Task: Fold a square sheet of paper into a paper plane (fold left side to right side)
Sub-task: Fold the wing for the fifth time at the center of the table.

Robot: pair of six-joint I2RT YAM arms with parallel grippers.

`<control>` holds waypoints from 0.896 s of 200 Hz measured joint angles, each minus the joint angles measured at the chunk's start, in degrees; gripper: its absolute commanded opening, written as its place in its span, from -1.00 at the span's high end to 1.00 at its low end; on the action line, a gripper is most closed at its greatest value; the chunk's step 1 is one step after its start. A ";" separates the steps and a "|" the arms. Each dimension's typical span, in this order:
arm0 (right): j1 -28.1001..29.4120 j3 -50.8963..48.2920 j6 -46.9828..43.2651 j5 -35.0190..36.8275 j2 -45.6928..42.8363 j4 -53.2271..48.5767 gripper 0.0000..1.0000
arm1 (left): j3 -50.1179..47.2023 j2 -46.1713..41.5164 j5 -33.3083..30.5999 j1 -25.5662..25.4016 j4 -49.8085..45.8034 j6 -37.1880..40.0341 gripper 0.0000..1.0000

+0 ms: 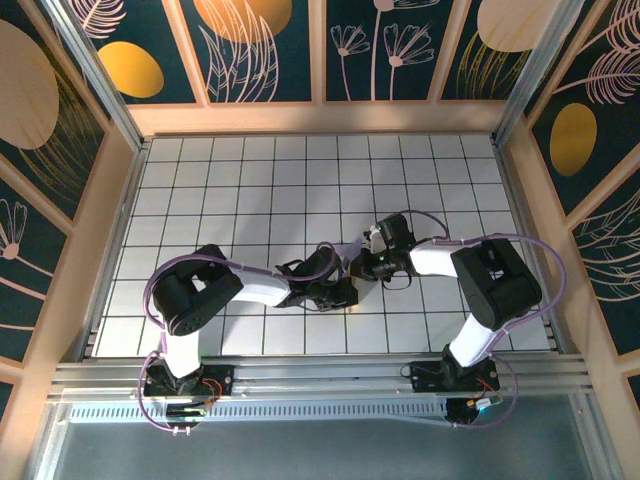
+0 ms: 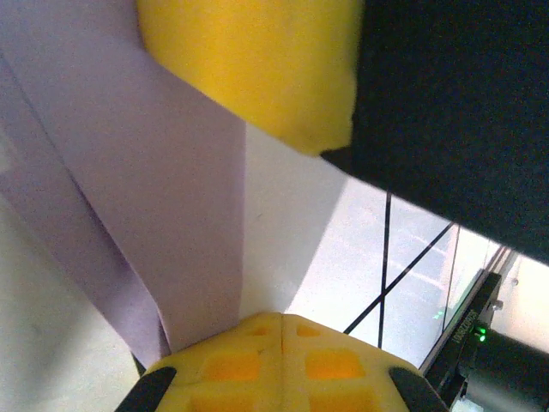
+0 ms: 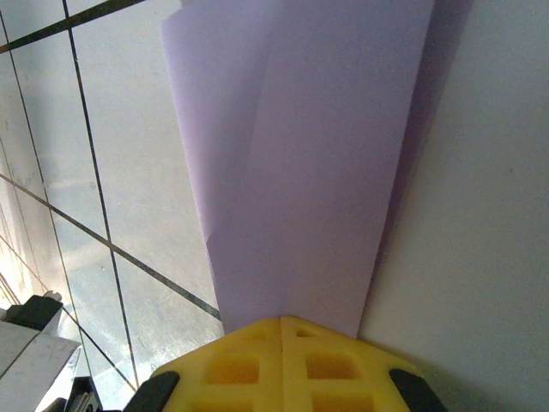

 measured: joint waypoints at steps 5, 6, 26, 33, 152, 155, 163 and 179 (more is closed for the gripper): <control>0.00 0.07 0.00 -0.02 0.02 -0.04 1.00 | -0.13 -0.11 -0.33 -0.11 0.15 -0.13 0.90; 0.00 0.07 0.00 -0.02 0.02 -0.04 1.00 | -0.15 -0.13 -0.37 -0.13 0.15 -0.15 0.90; 0.00 0.24 0.00 -0.02 0.04 -0.42 1.00 | -0.79 -0.70 -1.03 -0.85 0.31 -0.66 0.89; 0.00 0.31 0.00 -0.02 0.15 -0.46 1.00 | -1.05 -0.87 -1.31 -1.16 0.44 -0.81 0.89; 0.00 0.24 0.22 -0.11 0.02 -0.20 1.00 | -6.34 -6.86 2.73 -3.17 1.49 -4.22 0.89; 0.00 0.15 0.28 -0.11 0.00 -0.09 1.00 | -6.34 -7.34 2.78 -2.93 1.31 -4.20 0.89; 0.00 -0.17 0.74 -0.11 -0.17 0.39 1.00 | -6.34 -8.79 2.75 -2.03 0.74 -3.96 0.89; 0.07 -0.66 1.46 -0.07 -0.44 1.16 1.00 | -5.97 -11.34 2.69 0.26 -0.50 -2.91 0.89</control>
